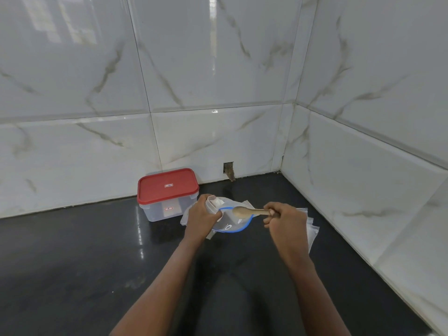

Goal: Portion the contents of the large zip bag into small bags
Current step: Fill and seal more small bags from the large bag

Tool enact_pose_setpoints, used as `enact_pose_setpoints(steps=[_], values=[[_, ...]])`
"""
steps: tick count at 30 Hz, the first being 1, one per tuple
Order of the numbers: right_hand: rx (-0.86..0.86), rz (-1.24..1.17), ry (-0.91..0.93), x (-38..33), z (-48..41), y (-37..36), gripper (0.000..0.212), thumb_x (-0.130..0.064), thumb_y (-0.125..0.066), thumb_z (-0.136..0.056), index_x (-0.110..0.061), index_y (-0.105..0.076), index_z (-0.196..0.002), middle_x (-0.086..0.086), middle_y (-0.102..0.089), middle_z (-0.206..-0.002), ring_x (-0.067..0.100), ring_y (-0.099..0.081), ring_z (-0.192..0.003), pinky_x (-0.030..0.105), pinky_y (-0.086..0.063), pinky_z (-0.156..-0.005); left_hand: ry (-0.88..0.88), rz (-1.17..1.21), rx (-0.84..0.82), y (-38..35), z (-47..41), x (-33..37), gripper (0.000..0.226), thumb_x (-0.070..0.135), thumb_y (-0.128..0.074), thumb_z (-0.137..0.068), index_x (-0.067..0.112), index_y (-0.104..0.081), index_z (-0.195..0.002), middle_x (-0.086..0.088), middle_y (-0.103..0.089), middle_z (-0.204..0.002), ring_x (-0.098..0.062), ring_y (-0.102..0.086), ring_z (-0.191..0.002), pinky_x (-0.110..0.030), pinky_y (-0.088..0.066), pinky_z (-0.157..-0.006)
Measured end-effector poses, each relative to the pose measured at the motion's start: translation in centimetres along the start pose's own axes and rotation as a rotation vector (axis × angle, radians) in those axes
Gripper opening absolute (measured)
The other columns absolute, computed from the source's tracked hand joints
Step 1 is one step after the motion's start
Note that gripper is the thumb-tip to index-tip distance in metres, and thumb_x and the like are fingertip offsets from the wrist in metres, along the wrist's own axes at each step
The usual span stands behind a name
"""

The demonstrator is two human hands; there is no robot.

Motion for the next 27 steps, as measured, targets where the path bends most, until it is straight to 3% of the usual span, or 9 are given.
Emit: enact_pose_setpoints(steps=[2,4,7,9,12,15,20,23,27], values=[[-0.114,0.091,0.014,0.3,0.3,-1.6,0.035,0.006,-0.047,-0.087,-0.006,-0.069,-0.112,0.016,-0.069,-0.1,0.028,-0.066,-0.089,0.04,-0.053,-0.09,-0.02,0.0,0.006,0.1,0.3,0.1,0.042,0.024,-0.065,-0.085,0.009,-0.049,-0.121,-0.007,-0.058,-0.122,-0.02,-0.056,-0.108,-0.022,-0.04,-0.095],[-0.223,0.21,0.053,0.4,1.2,-3.7,0.035,-0.005,-0.048,-0.095,-0.011,-0.059,-0.128,0.009,-0.065,-0.118,0.017,-0.063,-0.103,0.022,-0.047,-0.098,-0.034,0.021,-0.031,-0.3,0.8,0.1,0.043,0.024,-0.065,-0.085,0.007,-0.05,-0.121,-0.01,-0.058,-0.123,-0.022,-0.056,-0.109,-0.027,-0.041,-0.1],[-0.307,0.34,0.168,-0.1,1.9,-7.1,0.038,-0.012,-0.05,-0.096,-0.016,-0.053,-0.133,0.004,-0.06,-0.128,0.014,-0.059,-0.114,0.021,-0.043,-0.101,-0.059,0.044,-0.012,0.2,1.6,0.2,0.043,0.026,-0.068,-0.082,0.009,-0.053,-0.119,-0.006,-0.06,-0.117,-0.016,-0.057,-0.102,-0.022,-0.048,-0.09],[-0.364,0.404,0.184,-0.2,1.9,-9.4,0.037,-0.006,-0.049,-0.093,-0.016,-0.056,-0.128,0.006,-0.063,-0.121,0.019,-0.061,-0.11,0.027,-0.048,-0.095,-0.09,0.066,0.055,1.4,2.0,0.6,0.04,0.024,-0.07,-0.081,0.012,-0.055,-0.116,-0.001,-0.061,-0.11,-0.009,-0.054,-0.095,-0.011,-0.042,-0.078],[-0.437,0.418,0.133,-0.4,1.7,-12.1,0.03,-0.003,-0.045,-0.092,-0.009,-0.061,-0.117,0.01,-0.064,-0.113,0.023,-0.062,-0.102,0.028,-0.046,-0.075,-0.095,0.057,0.105,2.4,2.1,0.7,0.039,0.019,-0.07,-0.08,0.011,-0.056,-0.116,-0.006,-0.062,-0.112,-0.009,-0.051,-0.093,-0.018,-0.041,-0.08],[-0.492,0.417,0.051,-0.4,1.3,-13.8,0.027,-0.003,-0.044,-0.094,-0.003,-0.06,-0.115,0.013,-0.062,-0.117,0.025,-0.06,-0.105,0.026,-0.04,-0.071,-0.11,0.038,0.094,2.8,2.1,0.8,0.039,0.017,-0.07,-0.081,0.009,-0.057,-0.117,-0.007,-0.063,-0.112,-0.009,-0.052,-0.092,-0.018,-0.04,-0.082],[-0.496,0.409,0.091,-0.8,1.2,-14.0,0.031,-0.001,-0.035,-0.098,0.007,-0.055,-0.121,0.021,-0.058,-0.121,0.001,-0.063,-0.096,-0.003,-0.038,-0.057,-0.118,0.017,0.082,3.1,1.7,0.7,0.038,0.017,-0.07,-0.081,0.009,-0.058,-0.116,-0.006,-0.065,-0.109,-0.01,-0.054,-0.091,-0.017,-0.04,-0.081],[-0.481,0.312,0.017,-0.1,1.2,-14.3,0.03,-0.002,-0.038,-0.097,0.002,-0.059,-0.118,0.02,-0.06,-0.12,0.025,-0.058,-0.111,0.014,-0.041,-0.073,-0.11,-0.01,0.076,3.1,1.4,0.6,0.04,0.018,-0.069,-0.081,0.008,-0.056,-0.118,-0.01,-0.064,-0.113,-0.012,-0.054,-0.093,-0.017,-0.04,-0.083],[-0.462,0.306,0.011,0.0,1.4,-14.3,0.03,-0.003,-0.041,-0.096,-0.005,-0.063,-0.116,0.012,-0.065,-0.114,0.02,-0.061,-0.104,0.022,-0.045,-0.079,-0.087,-0.017,0.074,3.1,1.1,0.3,0.042,0.02,-0.069,-0.082,0.007,-0.055,-0.12,-0.012,-0.063,-0.115,-0.02,-0.058,-0.1,-0.02,-0.04,-0.086]])
Point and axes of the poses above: each hand's wrist, its own z-axis away from the middle knuckle, its own y-axis out of the back of the hand, x = y × z, the point moved 7 cm from there along -z, towards the middle knuckle
